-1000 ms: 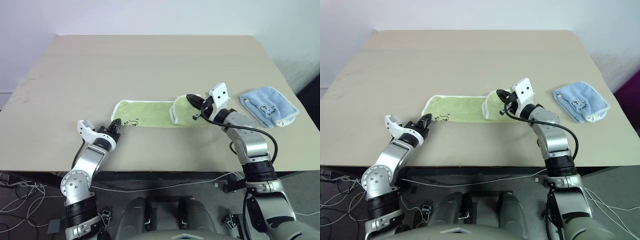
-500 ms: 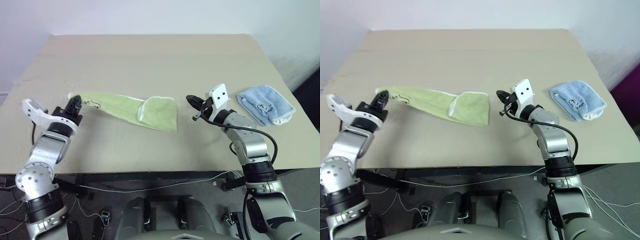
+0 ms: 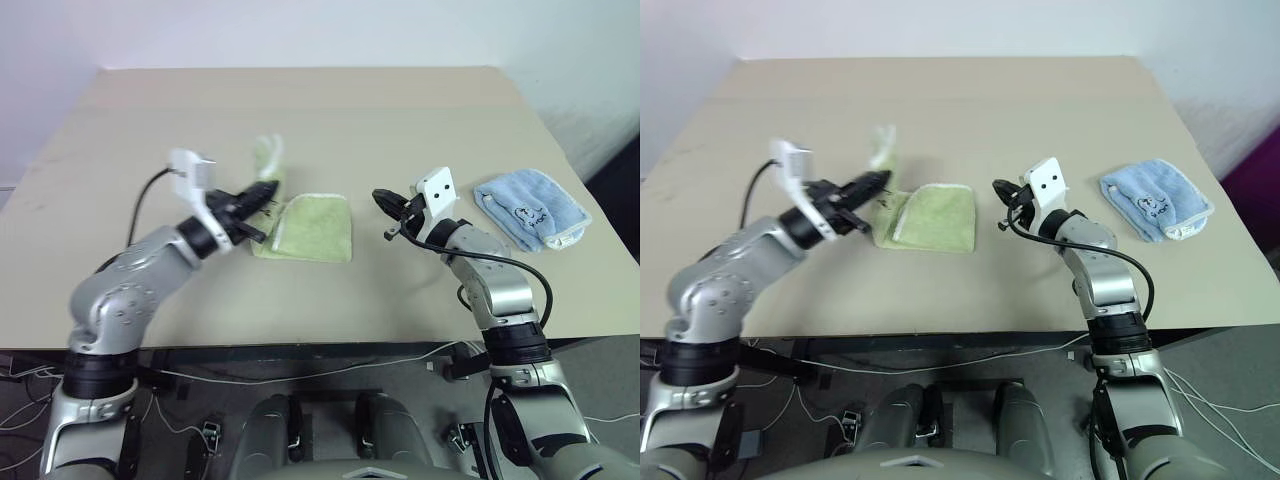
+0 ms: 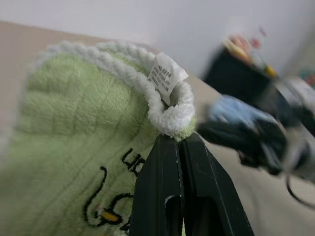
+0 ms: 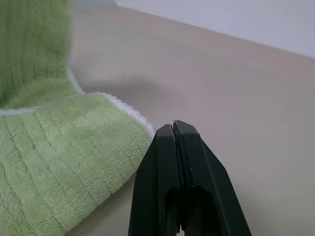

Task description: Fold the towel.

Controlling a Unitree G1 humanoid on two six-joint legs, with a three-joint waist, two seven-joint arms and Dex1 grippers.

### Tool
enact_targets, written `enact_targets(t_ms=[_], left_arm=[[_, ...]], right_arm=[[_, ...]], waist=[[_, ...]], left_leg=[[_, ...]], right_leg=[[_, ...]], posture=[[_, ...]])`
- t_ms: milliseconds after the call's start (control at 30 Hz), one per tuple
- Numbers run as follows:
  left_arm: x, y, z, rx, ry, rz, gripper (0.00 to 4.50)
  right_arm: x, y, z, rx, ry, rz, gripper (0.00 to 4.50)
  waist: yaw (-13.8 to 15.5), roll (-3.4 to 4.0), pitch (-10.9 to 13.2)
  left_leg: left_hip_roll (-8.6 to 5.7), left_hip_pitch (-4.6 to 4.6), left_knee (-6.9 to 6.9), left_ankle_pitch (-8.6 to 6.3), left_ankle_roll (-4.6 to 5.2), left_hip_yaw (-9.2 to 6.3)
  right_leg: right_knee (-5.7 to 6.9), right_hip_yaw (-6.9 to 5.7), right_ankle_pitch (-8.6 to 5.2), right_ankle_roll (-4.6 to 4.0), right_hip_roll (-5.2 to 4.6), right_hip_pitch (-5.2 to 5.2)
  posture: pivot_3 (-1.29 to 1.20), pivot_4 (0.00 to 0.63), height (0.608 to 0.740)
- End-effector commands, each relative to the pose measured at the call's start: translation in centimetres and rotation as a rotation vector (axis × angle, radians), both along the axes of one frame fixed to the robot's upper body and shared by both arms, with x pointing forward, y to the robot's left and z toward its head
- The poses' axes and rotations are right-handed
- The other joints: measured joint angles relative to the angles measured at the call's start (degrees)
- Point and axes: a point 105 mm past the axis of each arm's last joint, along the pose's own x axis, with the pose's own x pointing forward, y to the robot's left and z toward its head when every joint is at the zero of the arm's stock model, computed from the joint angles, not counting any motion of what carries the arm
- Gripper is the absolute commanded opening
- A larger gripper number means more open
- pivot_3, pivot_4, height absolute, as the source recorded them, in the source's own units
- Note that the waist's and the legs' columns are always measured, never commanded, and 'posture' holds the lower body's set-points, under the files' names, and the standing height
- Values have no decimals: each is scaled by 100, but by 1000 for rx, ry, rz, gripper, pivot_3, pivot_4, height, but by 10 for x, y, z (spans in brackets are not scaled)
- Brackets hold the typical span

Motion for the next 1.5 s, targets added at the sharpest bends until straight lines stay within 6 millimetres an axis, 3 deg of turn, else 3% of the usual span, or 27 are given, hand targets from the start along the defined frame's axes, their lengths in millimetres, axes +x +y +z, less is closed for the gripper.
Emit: enact_targets(t_ms=[33, 200, 400, 533, 700, 800, 900, 1033, 1133, 1267, 1367, 1500], left_arm=[[3, -22, -19, 193, -45, -50, 34], [11, -33, -43, 334, -31, -70, 34], [7, -37, -52, 349, -17, -95, 34], [1, -37, -41, 207, 21, -130, 914], [-6, -34, -23, 78, 30, -154, 2691], [-3, -18, -10, 16, 10, -99, 3693], [14, 11, -4, 13, -19, 56, 3693], [32, 33, -21, 155, -51, 192, 2673], [38, 32, -28, 174, -66, 192, 1615], [41, 29, -49, 207, -42, 185, 205], [41, 29, -59, 213, -14, 177, 32], [39, 32, -91, 352, 34, 183, 32]], right_arm=[[-4, -1, 18, 17, -68, -12, 0], [-7, -8, 18, 16, -72, -39, 0], [-9, -10, 18, 17, -73, -52, 0], [-9, -8, 20, 16, -77, -49, 0], [-7, -5, 23, 11, -85, -37, 0], [-6, -3, 28, 10, -93, -26, 0], [-6, 4, 34, 17, -97, 3, 0], [-11, 28, 41, 48, -88, 98, 0], [-11, 47, 38, 56, -45, 157, 0], [-16, 75, 19, 62, 56, 221, 0], [-16, 84, -5, 26, 129, 217, 0], [-13, 84, -53, -58, 256, 166, 0]], waist=[[0, 2, 0], [-10, 4, 4], [-1, 4, 6], [1, 3, 7], [0, 3, 7], [-2, 4, 7], [-3, 3, 7], [-3, 4, 7], [12, 3, 7], [8, 3, 7], [-8, 3, 7], [0, 3, 5]], left_leg=[[1, 0, 0, 0, 0, 0], [6, -3, -1, 8, 10, 0], [7, -18, 3, 10, 15, -2], [6, -21, 6, 11, 18, -4], [6, -23, 8, 12, 19, -5], [6, -23, 10, 12, 19, -5], [8, -23, 12, 13, 19, -5], [8, -23, 13, 13, 19, -5], [7, -24, 12, 13, 19, -5], [6, -24, 13, 12, 19, -5], [7, -25, 13, 13, 19, -5], [7, -26, 13, 13, 18, -5]], right_leg=[[0, 0, 0, 1, 2, 0], [0, 2, 0, 3, 8, -6], [2, 2, 1, 3, 5, -19], [3, 2, 1, 3, 3, -19], [5, 2, 1, 5, 3, -20], [6, 1, 2, 6, 5, -19], [9, 1, 2, 7, 9, -20], [10, 1, 1, 7, 12, -20], [9, 0, 2, 7, 11, -19], [10, -1, 2, 7, 9, -19], [10, -1, 2, 6, 9, -21], [11, -2, 2, 6, 9, -21]], posture=[[0, 150, 740], [0, 150, 740], [0, 150, 740], [0, 150, 740], [0, 150, 740], [0, 150, 740], [0, 150, 740], [0, 150, 740], [0, 150, 740], [0, 150, 740], [0, 150, 740], [0, 150, 740]])
